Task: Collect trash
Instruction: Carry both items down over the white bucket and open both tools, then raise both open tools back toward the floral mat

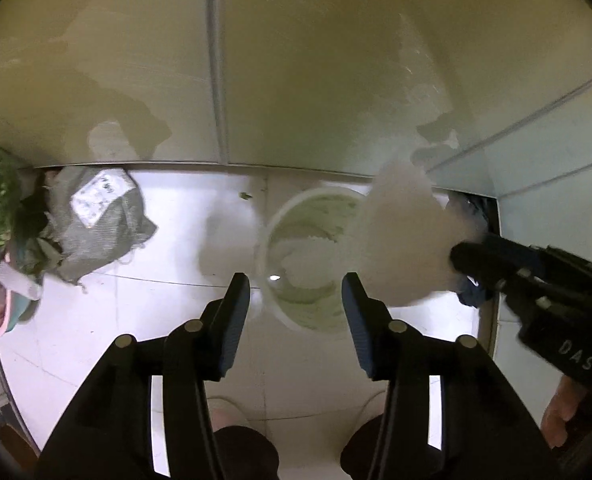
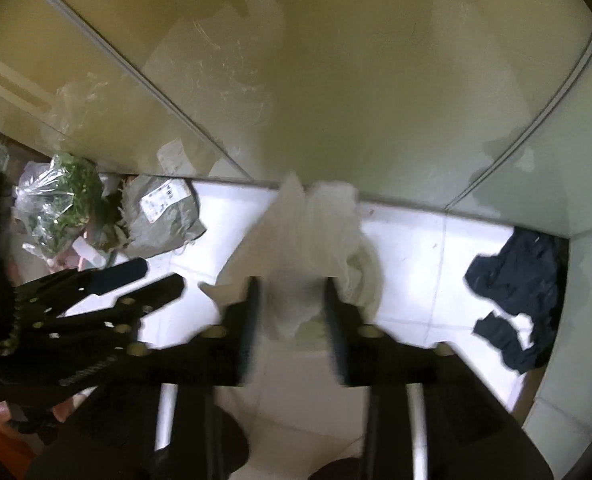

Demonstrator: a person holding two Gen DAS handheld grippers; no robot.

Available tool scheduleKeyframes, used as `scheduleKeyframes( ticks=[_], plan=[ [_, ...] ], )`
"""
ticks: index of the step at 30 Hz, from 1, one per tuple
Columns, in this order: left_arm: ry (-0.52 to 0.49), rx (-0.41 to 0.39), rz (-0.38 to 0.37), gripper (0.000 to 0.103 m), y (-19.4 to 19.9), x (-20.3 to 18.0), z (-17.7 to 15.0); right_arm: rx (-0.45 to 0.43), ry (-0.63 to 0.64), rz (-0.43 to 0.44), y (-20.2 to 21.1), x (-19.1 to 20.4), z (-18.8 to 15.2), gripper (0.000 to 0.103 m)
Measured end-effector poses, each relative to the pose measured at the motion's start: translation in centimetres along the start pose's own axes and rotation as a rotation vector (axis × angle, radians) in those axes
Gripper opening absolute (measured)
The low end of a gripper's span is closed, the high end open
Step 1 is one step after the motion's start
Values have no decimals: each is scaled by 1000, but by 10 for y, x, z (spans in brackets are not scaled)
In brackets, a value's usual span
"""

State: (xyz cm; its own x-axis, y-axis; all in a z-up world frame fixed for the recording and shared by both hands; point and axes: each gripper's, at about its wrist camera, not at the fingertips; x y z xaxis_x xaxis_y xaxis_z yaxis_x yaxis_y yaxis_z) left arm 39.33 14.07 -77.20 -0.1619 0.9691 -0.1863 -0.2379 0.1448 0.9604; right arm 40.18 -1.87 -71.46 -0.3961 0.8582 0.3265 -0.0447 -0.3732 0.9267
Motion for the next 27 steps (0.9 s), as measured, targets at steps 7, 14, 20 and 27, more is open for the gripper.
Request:
scheduleKeyframes(
  ticks=[7, 14, 20, 27],
  plan=[
    [15, -41, 25, 47, 52, 8, -3, -9, -16, -33, 26, 3, -2, 48],
    [-7, -91, 5, 47, 142, -12, 15, -70, -37, -60, 129, 19, 9, 48],
    [-76, -179, 5, 47, 259, -43, 44, -175, -60, -59, 244, 46, 24, 48],
    [-156, -347, -15, 51, 412, -70, 77, -366, -95, -74, 394, 88, 40, 48]
  ],
)
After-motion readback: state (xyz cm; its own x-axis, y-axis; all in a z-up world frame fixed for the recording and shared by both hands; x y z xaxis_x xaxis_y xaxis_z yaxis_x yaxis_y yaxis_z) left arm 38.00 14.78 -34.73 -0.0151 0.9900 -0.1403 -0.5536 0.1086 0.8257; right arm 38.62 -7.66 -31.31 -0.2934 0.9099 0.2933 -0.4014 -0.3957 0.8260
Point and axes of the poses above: each gripper's, at about its wrist camera, not at the fingertips, and y roughly against the way its jaws point, x to its left, z to its top, and after that the axes turned 7 degrees about -y, right-handed
